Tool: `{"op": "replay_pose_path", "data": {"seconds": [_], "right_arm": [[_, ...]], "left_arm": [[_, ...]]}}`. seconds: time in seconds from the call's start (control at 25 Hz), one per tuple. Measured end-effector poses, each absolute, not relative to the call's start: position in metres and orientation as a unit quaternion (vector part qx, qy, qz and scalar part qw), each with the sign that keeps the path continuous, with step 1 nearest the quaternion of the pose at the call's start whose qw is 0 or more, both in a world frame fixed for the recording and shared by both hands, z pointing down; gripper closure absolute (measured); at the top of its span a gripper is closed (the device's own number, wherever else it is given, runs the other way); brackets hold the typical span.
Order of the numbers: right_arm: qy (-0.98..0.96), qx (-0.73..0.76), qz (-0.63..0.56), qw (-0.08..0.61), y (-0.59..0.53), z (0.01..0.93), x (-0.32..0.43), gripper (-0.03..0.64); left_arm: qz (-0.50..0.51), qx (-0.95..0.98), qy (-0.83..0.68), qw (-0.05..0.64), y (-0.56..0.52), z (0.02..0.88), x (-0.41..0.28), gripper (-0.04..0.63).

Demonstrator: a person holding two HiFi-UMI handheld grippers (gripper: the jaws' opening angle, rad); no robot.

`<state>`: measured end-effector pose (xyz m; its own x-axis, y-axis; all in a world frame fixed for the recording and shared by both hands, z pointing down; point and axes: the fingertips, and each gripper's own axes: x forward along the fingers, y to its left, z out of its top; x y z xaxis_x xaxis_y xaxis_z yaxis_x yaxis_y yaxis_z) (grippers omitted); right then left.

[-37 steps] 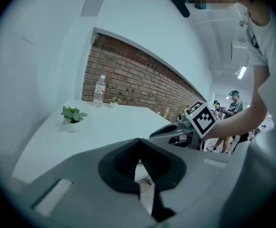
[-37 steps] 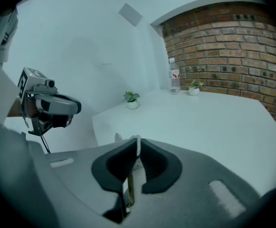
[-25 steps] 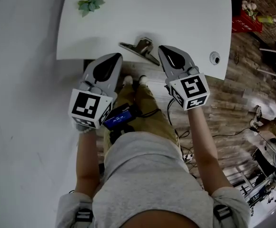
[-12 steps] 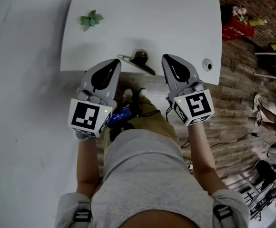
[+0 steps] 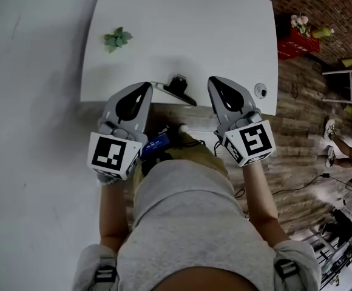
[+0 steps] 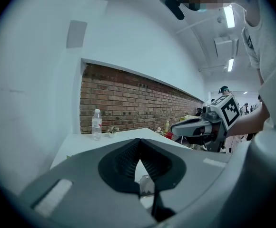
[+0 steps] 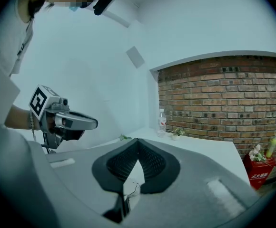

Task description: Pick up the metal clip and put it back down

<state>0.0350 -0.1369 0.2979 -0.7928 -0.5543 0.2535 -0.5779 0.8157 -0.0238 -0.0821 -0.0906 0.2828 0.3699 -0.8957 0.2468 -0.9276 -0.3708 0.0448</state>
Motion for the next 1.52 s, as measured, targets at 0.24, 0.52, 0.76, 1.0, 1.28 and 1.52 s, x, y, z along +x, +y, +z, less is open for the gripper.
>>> {"op": "replay_pose_path", "data": {"seconds": [0.24, 0.52, 0.76, 1.0, 1.28, 1.52], "right_arm": [[-0.945, 0.304, 0.048, 0.112, -0.1417, 0.2947, 0.0346, 0.618], [-0.945, 0.306, 0.045, 0.11, -0.1438, 0.2896, 0.0356, 0.618], [-0.944, 0.308, 0.043, 0.111, -0.1438, 0.2882, 0.0355, 0.618], [-0.944, 0.308, 0.04, 0.113, -0.142, 0.2885, 0.0342, 0.618], [-0.945, 0.305, 0.038, 0.114, -0.1411, 0.2888, 0.0319, 0.618], [-0.945, 0.304, 0.037, 0.114, -0.1399, 0.2874, 0.0311, 0.618]], "left_arm": [[0.088, 0.823, -0.555, 0.084, -0.0953, 0.2811, -0.0856, 0.584], [0.086, 0.825, -0.553, 0.083, -0.0982, 0.278, -0.0829, 0.584], [0.087, 0.825, -0.551, 0.084, -0.0992, 0.2777, -0.0816, 0.584], [0.084, 0.826, -0.551, 0.085, -0.0991, 0.2786, -0.0816, 0.584], [0.082, 0.826, -0.552, 0.083, -0.0997, 0.278, -0.0828, 0.584], [0.081, 0.826, -0.552, 0.083, -0.0982, 0.2805, -0.0826, 0.583]]}}
